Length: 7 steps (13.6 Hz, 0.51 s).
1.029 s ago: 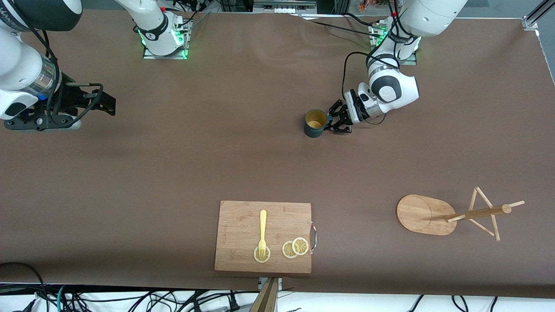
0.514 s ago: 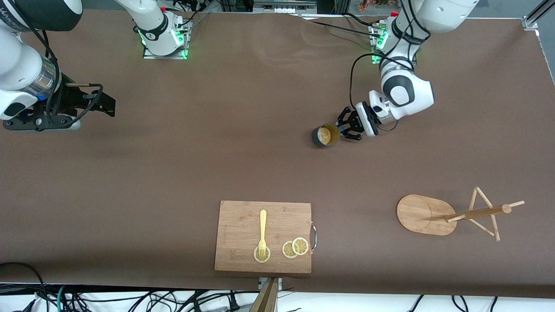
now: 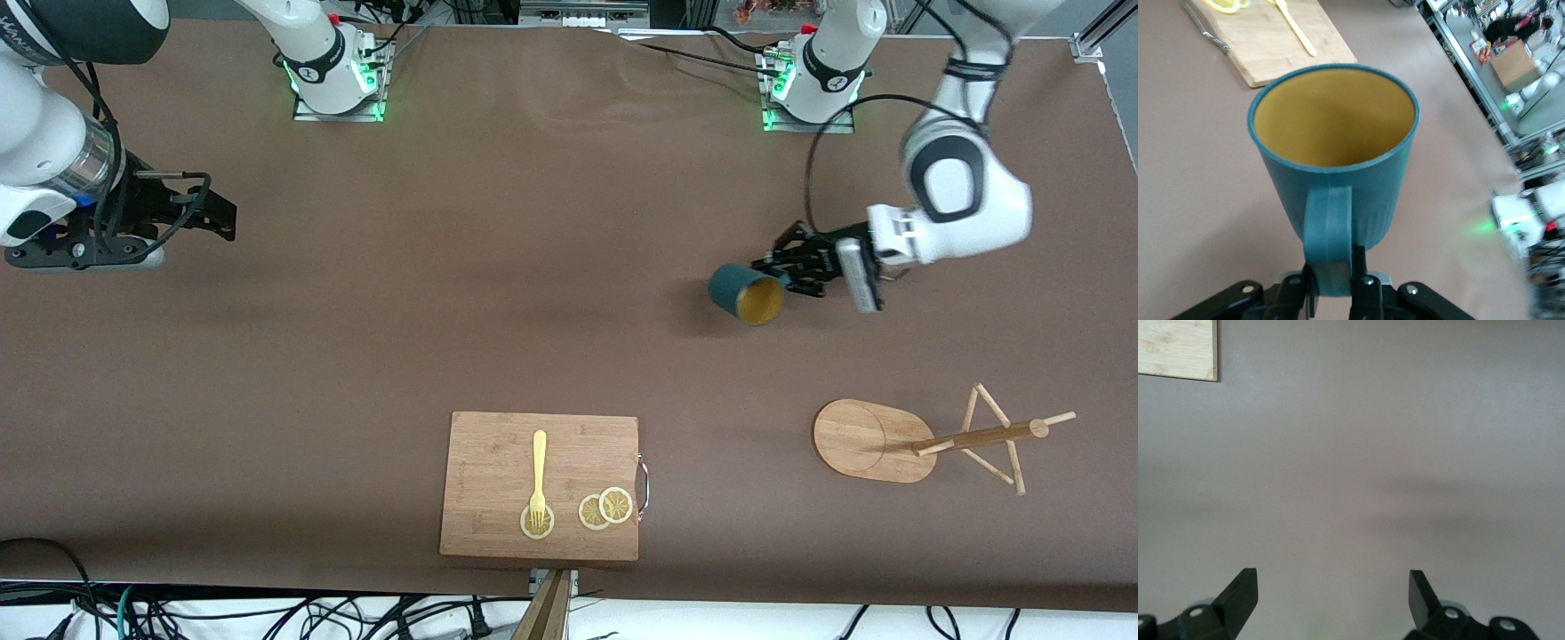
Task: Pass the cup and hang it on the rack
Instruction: 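Lift the mug by its handle with the left gripper toward the rack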
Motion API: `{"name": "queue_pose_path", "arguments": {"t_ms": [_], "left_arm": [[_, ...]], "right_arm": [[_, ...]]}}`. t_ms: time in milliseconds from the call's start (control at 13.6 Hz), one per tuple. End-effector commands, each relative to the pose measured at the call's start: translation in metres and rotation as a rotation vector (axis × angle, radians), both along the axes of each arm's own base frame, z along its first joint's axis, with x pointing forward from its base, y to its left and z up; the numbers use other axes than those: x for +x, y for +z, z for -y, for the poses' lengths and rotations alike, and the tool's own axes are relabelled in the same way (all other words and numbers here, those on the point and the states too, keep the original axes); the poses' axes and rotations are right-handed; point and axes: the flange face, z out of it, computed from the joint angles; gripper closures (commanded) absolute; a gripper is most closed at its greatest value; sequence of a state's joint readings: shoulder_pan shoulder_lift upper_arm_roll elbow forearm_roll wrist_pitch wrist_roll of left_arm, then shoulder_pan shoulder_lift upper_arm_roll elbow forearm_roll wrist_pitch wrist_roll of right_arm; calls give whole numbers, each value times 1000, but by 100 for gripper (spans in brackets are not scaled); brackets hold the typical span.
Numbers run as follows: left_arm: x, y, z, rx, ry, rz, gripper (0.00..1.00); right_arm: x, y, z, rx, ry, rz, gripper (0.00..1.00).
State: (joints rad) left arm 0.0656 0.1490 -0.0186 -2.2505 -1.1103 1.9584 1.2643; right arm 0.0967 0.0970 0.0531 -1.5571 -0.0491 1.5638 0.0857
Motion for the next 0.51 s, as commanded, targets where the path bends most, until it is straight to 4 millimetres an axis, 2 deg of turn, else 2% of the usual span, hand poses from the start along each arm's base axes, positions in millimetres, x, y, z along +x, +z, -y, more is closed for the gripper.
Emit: {"name": "queue_pose_path", "arguments": {"t_ms": [0,147,294,441], "left_arm": [[18,39,-44,-73,92,-227,100],[16,44,-79,-126,170,-342,100],[17,37,-127,-216,301,-447,100],[24,32,-159,-298,370,-527,100]], "right_arm": [[-5,3,1,-11,2,12,0],[-5,3,2,-12,2,13,0],[-5,3,2,-12,2,13,0],[-5,3,1,-12,4,13,0]]}}
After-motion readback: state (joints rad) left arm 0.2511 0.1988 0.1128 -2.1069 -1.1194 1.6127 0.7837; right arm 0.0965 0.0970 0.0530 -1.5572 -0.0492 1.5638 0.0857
